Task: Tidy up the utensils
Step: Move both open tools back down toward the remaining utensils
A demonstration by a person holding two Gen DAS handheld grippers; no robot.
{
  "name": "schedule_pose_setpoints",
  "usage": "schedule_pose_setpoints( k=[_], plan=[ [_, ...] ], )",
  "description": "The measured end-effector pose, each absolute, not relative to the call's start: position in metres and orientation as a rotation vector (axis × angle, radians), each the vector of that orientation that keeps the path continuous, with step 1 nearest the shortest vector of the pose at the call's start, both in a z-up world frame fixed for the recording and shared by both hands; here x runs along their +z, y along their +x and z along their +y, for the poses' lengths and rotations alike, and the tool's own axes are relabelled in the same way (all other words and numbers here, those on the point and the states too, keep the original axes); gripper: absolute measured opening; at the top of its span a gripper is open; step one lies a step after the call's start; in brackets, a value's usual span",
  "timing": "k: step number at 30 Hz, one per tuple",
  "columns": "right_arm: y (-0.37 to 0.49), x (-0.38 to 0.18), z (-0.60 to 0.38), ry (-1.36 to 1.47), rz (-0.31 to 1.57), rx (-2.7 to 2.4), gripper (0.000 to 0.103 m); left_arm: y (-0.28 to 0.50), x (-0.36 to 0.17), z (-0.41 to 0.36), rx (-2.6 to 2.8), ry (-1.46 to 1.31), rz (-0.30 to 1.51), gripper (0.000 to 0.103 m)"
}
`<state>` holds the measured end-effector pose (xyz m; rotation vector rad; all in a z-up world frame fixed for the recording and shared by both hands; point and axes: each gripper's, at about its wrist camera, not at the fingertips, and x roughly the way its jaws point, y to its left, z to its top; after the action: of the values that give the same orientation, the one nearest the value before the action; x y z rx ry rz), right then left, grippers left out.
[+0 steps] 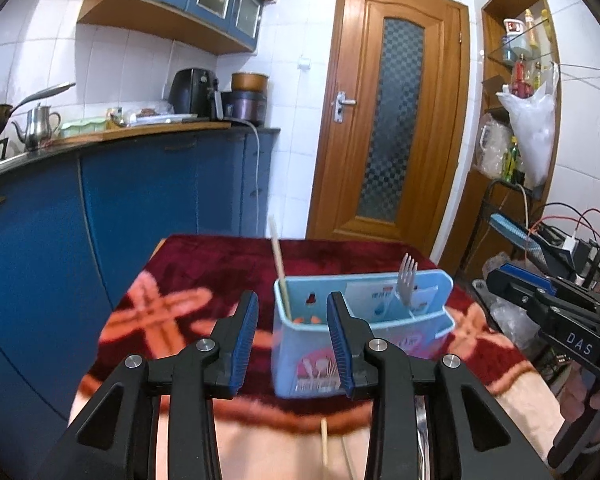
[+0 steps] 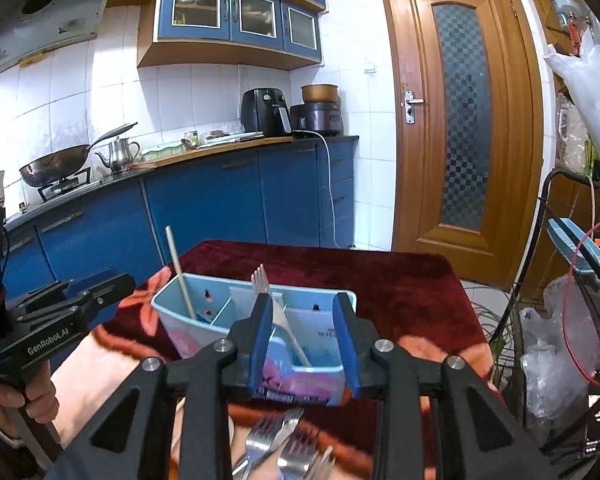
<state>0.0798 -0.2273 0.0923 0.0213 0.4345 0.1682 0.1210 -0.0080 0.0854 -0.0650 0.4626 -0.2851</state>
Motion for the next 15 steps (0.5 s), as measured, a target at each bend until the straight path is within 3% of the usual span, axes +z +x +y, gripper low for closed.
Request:
schedule_pose_setpoints(
  k=[15],
  plan=[
    [0.049,0.061,-0.227,0.049,0.609,0.184,0.04,0.1,0.053,0.002,-0.268,-0.041,0.693,0.036]
  ],
)
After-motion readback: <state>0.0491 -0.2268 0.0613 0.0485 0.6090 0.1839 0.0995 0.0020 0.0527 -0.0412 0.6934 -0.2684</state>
